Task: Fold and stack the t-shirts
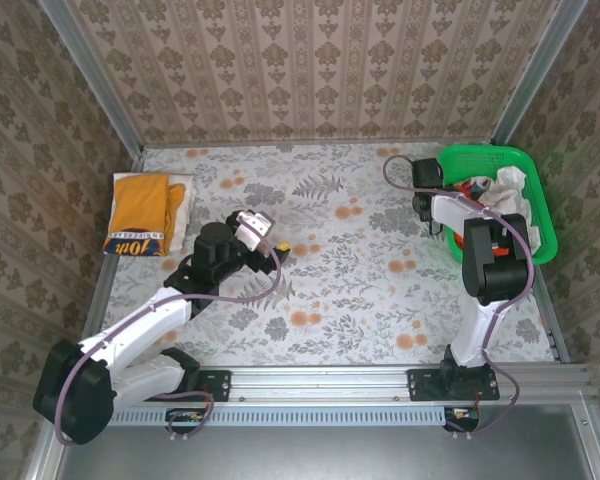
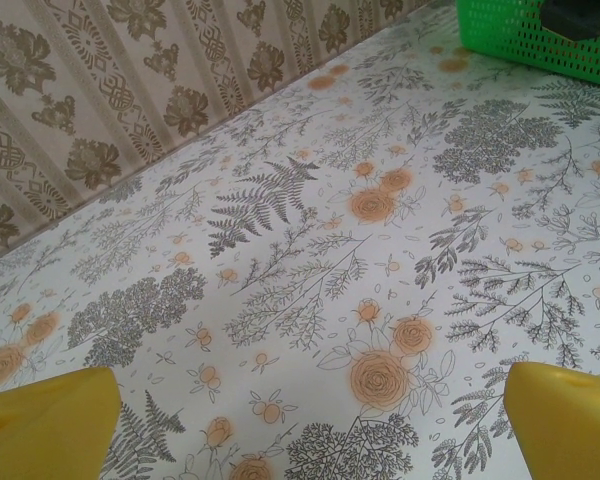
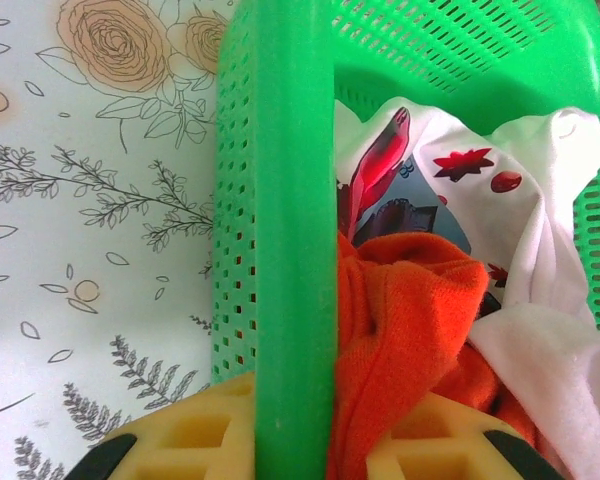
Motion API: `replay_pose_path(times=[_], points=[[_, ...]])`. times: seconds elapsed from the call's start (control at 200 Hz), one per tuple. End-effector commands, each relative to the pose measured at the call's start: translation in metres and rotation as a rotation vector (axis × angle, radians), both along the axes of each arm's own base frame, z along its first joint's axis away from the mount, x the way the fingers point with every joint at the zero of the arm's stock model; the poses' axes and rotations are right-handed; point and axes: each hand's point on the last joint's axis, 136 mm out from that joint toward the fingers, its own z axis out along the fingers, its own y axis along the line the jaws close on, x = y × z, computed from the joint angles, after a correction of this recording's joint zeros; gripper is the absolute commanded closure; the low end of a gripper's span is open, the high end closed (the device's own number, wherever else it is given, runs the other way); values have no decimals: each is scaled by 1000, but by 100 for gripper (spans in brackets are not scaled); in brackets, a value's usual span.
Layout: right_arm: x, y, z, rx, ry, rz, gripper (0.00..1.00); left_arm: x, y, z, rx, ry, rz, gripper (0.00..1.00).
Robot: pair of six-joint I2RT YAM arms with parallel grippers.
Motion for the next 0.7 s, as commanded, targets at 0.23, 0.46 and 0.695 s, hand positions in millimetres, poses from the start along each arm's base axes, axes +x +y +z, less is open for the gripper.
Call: replay_pose_path(times=[0.23,0.46,0.695], points=[[-3,-10,-3,-50,65,43,86,6,-8,12,2,-48,-18,0],[-5,15,49,120,-131,62,46,7,-16,13,-12,-46,-39,0],[-30,8,100,341,-431,-100,34,1,-43,12,-7,-50,-121,0]])
